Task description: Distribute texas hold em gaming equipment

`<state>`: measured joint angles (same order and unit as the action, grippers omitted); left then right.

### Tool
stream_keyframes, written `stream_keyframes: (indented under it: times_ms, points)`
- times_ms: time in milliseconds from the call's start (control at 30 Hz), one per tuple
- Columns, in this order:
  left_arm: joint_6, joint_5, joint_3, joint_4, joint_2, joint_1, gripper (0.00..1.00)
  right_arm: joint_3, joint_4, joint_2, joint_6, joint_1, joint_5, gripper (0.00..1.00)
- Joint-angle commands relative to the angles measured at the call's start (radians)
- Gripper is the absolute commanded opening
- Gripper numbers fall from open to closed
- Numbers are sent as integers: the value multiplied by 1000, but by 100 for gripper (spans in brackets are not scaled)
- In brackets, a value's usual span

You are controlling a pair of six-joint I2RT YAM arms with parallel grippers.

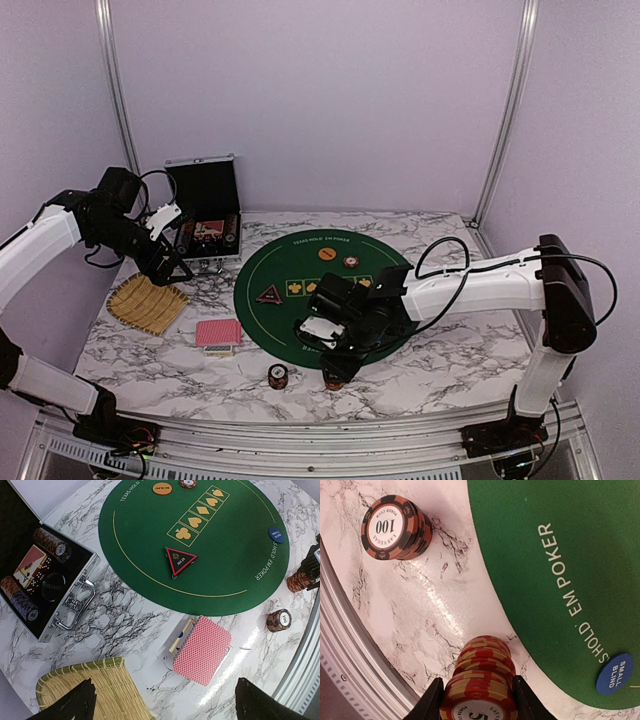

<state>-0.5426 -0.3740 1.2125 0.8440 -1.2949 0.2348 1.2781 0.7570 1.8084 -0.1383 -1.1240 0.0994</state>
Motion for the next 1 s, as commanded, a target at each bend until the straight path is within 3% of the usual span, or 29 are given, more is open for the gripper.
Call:
stream_keyframes:
  times_ms: [0,267,700,967]
  points:
    - [-7,-7,10,32,27,4,99,44,3,-1,5,-8,-7,30]
    - [-5,-7,10,32,20,3,99,220,36,63,14,4,-61,30]
    - [-5,-23,18,32,23,3,99,765,47,514,13,95,-71,29]
    - [-5,-29,16,32,25,4,99,896,-16,644,-18,142,-54,28]
